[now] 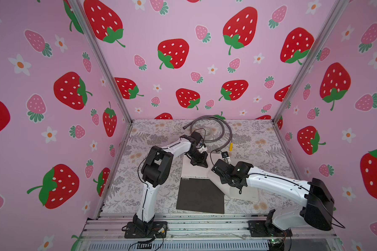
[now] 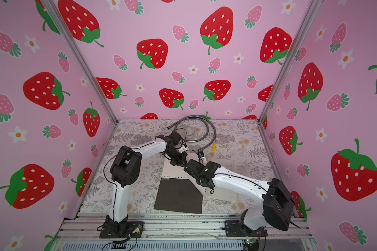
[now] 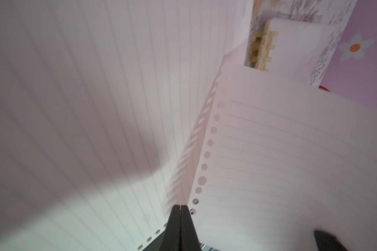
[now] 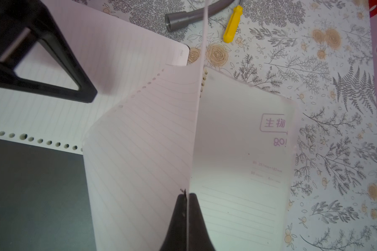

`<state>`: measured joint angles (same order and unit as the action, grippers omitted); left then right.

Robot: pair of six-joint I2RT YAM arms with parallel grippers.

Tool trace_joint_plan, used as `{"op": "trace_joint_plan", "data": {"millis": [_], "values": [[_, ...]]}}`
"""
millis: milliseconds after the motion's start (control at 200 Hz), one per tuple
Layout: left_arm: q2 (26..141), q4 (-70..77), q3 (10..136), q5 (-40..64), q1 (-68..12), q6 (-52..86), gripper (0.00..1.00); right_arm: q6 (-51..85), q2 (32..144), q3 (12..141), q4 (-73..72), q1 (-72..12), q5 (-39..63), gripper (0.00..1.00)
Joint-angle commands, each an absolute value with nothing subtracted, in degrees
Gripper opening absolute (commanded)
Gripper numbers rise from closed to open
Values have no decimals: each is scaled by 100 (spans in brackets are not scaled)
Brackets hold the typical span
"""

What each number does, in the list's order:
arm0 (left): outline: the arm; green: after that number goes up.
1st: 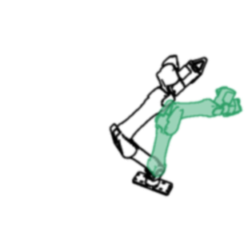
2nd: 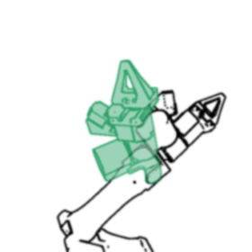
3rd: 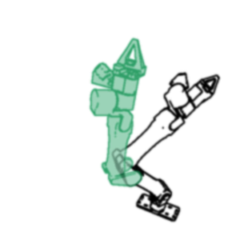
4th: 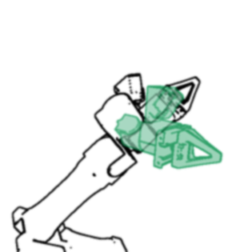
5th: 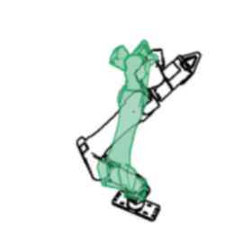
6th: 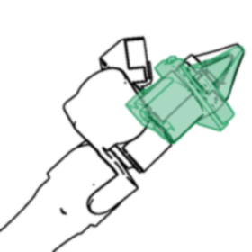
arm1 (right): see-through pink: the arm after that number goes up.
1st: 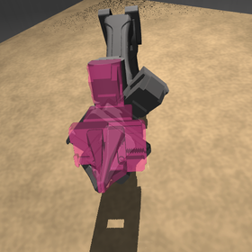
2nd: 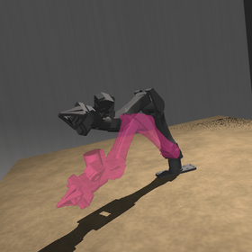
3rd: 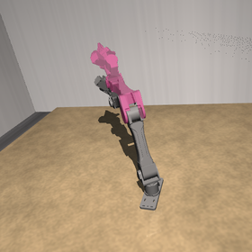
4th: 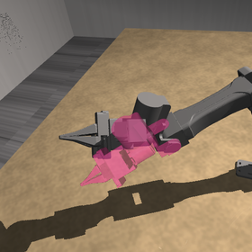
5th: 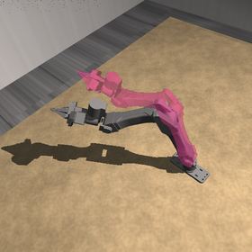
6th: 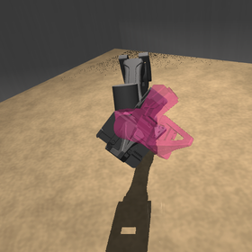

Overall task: Tear off pages from different notebooks
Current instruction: Tear off the paper from the notebook.

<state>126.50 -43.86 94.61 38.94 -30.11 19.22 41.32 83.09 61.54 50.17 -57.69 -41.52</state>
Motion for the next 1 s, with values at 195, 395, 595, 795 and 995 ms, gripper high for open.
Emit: {"op": "trace_joint_plan", "data": {"millis": [195,395,595,795,995], "values": [[13388,-5122,9297,2758,-3059,1597,0,4317,8073,6161,5393,-4885,-5051,0],[13473,-5114,9096,2444,-3083,1567,0,4332,7709,5798,5096,-4116,-4847,0],[13432,-5160,9105,2226,-3088,1503,0,4333,7703,5585,5063,-3712,-4744,0],[13439,-5205,9102,2145,-3089,1457,0,4199,7326,5459,5224,-2847,-4963,0],[13148,-5085,9058,2138,-3076,1396,0,3313,6510,5372,4378,-2312,-4534,0]]}}
